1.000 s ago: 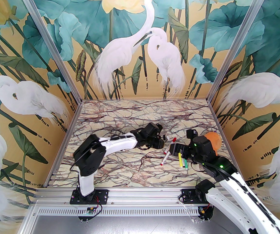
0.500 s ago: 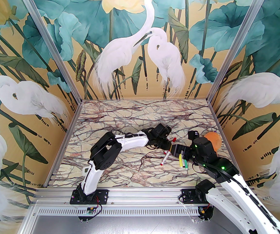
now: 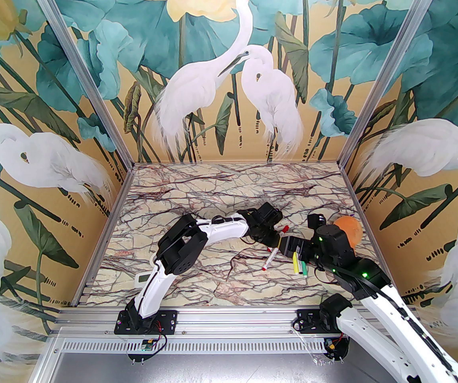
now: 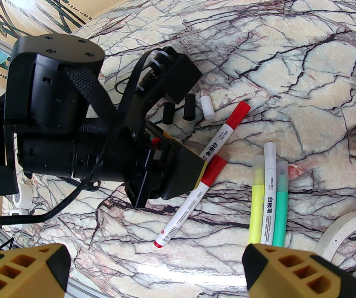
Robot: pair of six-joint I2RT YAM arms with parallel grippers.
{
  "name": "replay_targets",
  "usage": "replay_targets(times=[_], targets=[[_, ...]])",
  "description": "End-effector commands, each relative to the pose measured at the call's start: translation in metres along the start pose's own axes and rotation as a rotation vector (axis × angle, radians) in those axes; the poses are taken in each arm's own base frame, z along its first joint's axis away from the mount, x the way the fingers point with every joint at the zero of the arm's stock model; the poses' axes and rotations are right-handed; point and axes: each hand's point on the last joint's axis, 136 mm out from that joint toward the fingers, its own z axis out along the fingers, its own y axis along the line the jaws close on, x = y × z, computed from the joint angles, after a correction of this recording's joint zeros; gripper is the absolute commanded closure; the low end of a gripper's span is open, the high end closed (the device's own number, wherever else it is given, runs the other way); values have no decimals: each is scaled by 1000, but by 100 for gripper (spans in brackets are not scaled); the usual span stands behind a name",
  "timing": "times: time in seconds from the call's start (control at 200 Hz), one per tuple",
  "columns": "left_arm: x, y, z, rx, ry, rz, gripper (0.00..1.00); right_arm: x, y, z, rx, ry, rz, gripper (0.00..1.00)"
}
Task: Open the pen caps
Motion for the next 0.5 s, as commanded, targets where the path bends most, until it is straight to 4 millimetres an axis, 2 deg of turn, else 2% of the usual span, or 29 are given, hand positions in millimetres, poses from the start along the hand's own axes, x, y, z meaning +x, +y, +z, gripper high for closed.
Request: replay_targets(times=[0.0,0.255,0.43,0.445,0.495], targets=[[16,5,11,-43,74,53,69,-3,1,-3,3,-16,7,0],[33,11,20,-165,165,217,71,-4,2,-2,-4,-16,12,0],[32,17,18,-224,178,249,72,-3,2,-2,-5,-14,13,0],[39,22,26,-232,201,245,73,-3,2,-2,-6,-15,13,0],[41,24,28,-238,210,245,74,-3,2,-2,-5,-13,15,0]])
